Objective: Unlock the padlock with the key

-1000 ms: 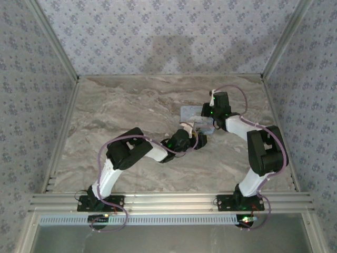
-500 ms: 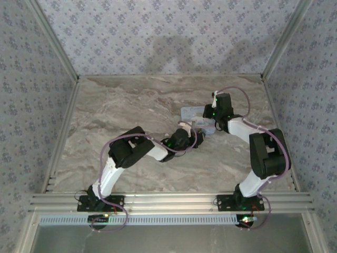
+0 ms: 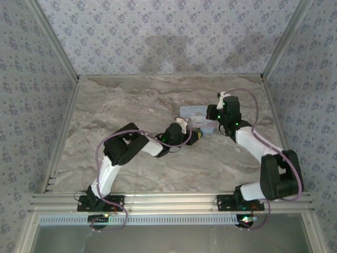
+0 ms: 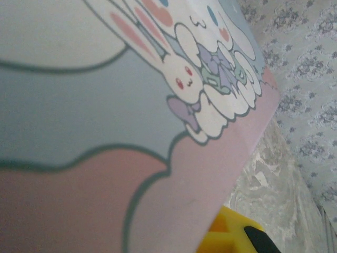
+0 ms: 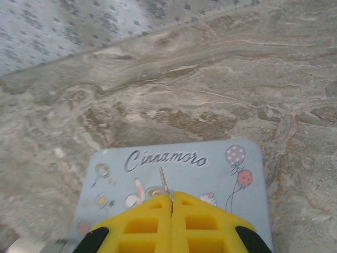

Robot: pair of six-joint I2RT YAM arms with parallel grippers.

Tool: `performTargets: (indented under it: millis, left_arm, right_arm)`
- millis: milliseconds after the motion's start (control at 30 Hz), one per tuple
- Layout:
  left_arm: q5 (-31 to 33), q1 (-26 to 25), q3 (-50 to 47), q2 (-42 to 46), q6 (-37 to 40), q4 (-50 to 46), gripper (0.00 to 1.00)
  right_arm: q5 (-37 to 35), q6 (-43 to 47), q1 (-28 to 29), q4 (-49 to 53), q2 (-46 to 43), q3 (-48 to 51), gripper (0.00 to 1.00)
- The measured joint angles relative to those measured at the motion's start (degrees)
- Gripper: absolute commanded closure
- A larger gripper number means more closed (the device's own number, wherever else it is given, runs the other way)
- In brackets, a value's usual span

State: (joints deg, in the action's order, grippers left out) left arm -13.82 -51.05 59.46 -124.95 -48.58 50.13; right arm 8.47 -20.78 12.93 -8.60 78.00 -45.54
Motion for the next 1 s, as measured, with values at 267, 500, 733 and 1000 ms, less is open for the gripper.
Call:
performTargets:
  millis: [267, 500, 733, 1000]
  left_arm:
    - [-13.42, 5.62, 0.0, 2.1, -5.22, -4.31, 1.0]
    - [-23.71, 9.57, 0.0, 4.28, -11.19, -8.26, 1.0]
    - [-30.21, 11.74, -0.07, 7.08, -16.35, -10.1, 1.0]
    - [-34.03, 11.78, -0.17, 9.53, -19.96, -9.27, 1.0]
  right_arm:
    - [10.91, -5.46, -1.46, 0.9, -19.26, 11.89, 1.0]
    - [18.97, -14.38, -2.25, -0.92, -32.96, 26.6, 1.0]
    - [23.28, -21.2, -2.08, -8.76, -32.13, 33.27, 1.0]
    - [23.87, -24.96, -0.44, -19.15, -23.23, 33.77, 1.0]
